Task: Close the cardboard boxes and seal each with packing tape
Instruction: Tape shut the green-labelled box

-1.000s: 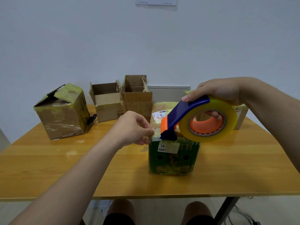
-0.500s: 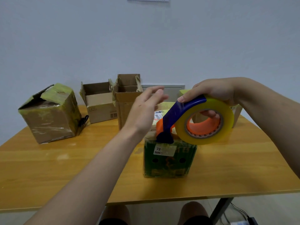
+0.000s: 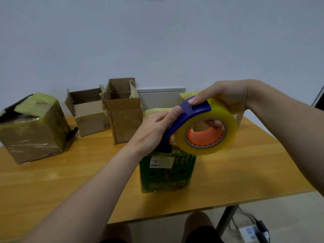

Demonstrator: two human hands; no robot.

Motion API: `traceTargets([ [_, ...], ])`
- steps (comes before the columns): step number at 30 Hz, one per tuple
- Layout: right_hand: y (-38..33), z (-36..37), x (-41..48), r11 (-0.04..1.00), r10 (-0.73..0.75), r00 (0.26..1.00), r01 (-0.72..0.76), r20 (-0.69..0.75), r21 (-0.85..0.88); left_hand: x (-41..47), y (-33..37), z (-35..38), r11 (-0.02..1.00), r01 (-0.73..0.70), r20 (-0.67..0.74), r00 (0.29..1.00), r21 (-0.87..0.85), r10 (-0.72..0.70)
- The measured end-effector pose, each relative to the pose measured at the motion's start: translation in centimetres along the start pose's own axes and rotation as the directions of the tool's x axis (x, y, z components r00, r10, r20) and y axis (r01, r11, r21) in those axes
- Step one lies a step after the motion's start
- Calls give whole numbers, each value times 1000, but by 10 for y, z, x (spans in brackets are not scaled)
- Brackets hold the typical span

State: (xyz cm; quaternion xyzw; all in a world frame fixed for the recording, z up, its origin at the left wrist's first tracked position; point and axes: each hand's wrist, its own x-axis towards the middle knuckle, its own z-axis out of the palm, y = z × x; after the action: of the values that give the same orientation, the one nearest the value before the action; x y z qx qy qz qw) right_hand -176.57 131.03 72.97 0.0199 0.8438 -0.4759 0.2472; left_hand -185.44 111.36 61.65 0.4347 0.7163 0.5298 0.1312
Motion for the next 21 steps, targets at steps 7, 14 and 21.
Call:
traceTargets([
  [7, 34, -25, -20, 990, 84, 992, -72, -96, 121, -2, -13, -9, 997, 47, 71, 996, 66, -52],
  [14, 46, -22, -29, 992, 82, 987, -67, -138, 106, 6, -9, 6, 981, 130, 150, 977, 146, -151],
  [21, 49, -21, -46, 992, 99, 974, -82, -204, 93, 12, -2, 25, 953, 168, -21, 986, 252, -168],
])
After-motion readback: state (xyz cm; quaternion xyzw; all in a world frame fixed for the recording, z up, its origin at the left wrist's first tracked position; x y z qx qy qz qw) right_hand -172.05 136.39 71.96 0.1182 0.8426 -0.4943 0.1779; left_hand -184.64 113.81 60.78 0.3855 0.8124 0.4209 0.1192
